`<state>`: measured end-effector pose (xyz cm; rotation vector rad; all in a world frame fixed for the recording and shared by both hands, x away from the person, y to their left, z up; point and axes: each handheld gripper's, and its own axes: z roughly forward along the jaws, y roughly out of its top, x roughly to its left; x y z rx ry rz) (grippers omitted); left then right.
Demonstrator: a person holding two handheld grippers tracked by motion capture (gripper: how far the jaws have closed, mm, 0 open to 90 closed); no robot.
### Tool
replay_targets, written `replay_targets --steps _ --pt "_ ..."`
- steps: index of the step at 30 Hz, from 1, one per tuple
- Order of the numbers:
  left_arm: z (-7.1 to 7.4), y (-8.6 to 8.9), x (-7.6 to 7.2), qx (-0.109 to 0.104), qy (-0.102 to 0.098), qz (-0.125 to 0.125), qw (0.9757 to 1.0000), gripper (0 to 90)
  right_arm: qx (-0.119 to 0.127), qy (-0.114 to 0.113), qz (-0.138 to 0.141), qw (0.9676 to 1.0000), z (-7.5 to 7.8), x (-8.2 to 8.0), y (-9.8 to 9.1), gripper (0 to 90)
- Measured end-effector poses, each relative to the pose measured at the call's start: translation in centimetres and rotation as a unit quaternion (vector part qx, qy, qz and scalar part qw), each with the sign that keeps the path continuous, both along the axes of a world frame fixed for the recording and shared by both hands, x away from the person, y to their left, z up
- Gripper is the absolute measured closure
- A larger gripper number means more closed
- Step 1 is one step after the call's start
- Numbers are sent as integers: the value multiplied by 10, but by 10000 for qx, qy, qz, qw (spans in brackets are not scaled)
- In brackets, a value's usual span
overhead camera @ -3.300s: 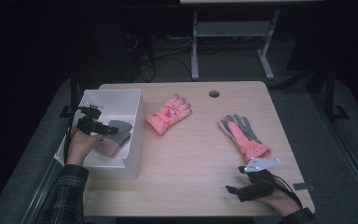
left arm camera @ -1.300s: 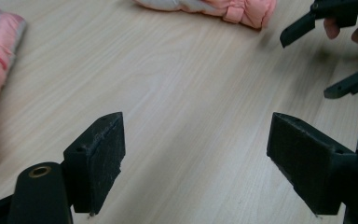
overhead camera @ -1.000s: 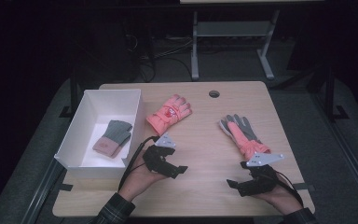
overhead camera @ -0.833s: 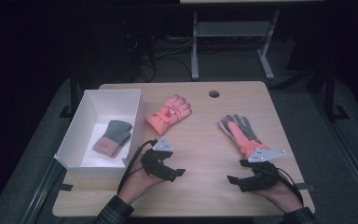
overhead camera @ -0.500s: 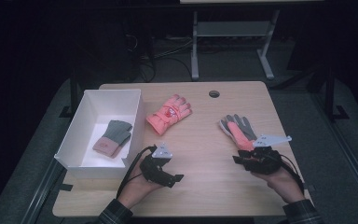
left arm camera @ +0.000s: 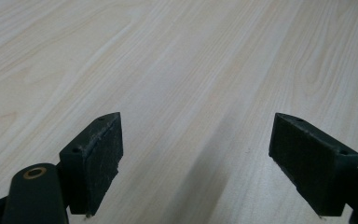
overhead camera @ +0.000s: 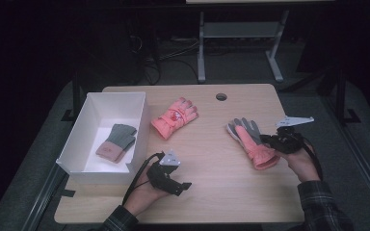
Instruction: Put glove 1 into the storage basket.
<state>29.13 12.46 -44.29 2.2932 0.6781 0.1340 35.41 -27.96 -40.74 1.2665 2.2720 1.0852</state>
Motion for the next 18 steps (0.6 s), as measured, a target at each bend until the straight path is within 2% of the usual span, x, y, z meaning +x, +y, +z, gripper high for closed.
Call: replay_targets --steps 4,6,10,13,18 --pt "-2 0 2 -31 9 58 10000 171 -81 110 -207 9997 -11 8 -18 900" --pt "-2 1 2 -26 14 62 10000 171 -203 222 -298 9991 -18 8 -24 900" --pt "-3 -1 1 -32 59 53 10000 171 -239 430 -423 9979 -30 10 -34 900" --pt "-3 -1 1 -19 64 41 10000 171 -253 518 -395 9976 -35 11 -36 900" --pt "-2 0 1 -1 65 43 10000 171 -285 583 -186 9977 -34 8 -26 900"
